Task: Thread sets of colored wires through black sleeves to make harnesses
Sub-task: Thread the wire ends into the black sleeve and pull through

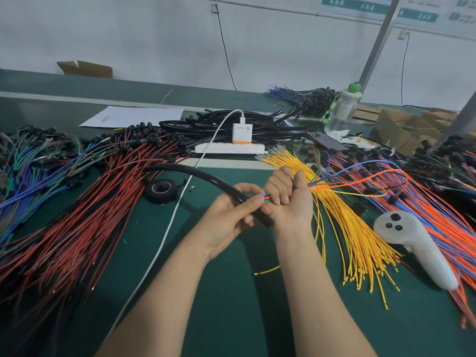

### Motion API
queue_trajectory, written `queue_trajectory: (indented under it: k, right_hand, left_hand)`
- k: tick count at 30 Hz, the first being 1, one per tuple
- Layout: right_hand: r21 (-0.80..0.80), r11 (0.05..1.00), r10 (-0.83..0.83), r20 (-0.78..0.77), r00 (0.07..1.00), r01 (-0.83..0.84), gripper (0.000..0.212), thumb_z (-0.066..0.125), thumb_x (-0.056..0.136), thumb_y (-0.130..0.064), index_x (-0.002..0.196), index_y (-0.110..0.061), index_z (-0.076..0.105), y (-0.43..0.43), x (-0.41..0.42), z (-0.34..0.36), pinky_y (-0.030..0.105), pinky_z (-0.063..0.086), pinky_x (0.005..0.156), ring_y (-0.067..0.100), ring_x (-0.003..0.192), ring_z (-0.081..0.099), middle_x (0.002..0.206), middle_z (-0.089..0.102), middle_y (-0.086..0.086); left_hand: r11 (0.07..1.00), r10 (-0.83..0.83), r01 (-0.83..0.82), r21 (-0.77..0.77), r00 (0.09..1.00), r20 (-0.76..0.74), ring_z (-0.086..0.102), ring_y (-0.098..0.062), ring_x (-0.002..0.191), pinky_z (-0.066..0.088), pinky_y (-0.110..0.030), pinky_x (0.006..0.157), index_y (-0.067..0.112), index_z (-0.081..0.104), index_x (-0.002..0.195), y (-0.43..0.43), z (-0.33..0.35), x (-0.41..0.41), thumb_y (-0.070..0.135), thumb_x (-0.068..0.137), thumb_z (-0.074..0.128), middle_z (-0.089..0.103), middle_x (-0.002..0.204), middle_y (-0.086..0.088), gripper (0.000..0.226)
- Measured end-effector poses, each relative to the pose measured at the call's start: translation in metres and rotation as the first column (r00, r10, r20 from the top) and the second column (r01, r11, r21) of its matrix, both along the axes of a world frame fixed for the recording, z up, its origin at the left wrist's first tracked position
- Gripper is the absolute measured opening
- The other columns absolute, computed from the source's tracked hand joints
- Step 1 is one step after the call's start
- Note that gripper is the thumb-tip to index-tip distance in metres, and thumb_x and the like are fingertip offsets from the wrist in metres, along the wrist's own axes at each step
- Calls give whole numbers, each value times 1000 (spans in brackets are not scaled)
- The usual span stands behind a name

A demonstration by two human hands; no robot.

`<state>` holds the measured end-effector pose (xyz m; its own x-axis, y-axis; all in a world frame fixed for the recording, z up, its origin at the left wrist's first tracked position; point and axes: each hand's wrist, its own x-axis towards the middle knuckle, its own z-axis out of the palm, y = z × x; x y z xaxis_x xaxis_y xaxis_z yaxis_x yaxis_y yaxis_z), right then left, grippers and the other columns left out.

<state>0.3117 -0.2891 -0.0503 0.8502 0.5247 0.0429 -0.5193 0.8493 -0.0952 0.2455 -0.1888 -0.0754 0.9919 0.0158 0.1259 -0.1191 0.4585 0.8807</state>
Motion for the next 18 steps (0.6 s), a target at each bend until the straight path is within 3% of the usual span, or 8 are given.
queue_trajectory:
  k: [4,8,10,13,15,18]
  right_hand:
    - [-45,998,-31,2,1000,31,57,34,101,-44,58,-10,47,0,-1,0,18,17,26,7,37,6,38,24,-5]
    - [-182,977,-100,52,994,108,58,31,101,-47,56,-13,44,-1,1,2,19,14,28,9,39,5,38,22,-6]
    - [-193,967,-160,58,985,168,57,30,102,-45,57,-14,43,-3,2,2,20,13,29,10,40,5,38,22,-6]
    - [-87,971,-221,16,975,222,56,28,103,-44,58,-14,42,-13,6,3,20,10,32,10,42,3,38,22,-6]
    - [-27,977,-213,1,977,213,57,28,103,-44,57,-13,42,-17,7,4,19,10,32,10,42,3,38,22,-5]
    - [6,986,-167,17,986,167,58,28,103,-44,56,-13,43,-14,4,6,19,9,33,9,41,4,42,16,-6]
  left_hand:
    - [984,126,-127,128,992,20,40,-7,49,34,-17,51,29,68,73,-3,1,1,22,75,75,51,72,-13,10]
    - [956,176,-178,233,984,29,43,-8,52,37,-19,55,28,67,75,-4,-1,2,12,87,65,63,71,-7,19]
    - [969,178,-175,173,984,1,45,-5,51,39,-16,55,21,63,79,-5,0,2,11,88,62,66,71,-3,14]
    - [983,175,-175,-62,985,-14,51,-1,53,46,-13,58,14,59,84,-1,3,4,14,84,60,71,75,-1,1]
    - [968,173,-166,-188,985,18,56,-1,58,51,-14,63,13,59,87,3,5,4,16,77,60,73,83,-4,11]
    - [968,167,-152,-200,984,63,60,-2,64,52,-15,69,11,59,92,4,6,4,12,77,58,73,91,-6,16]
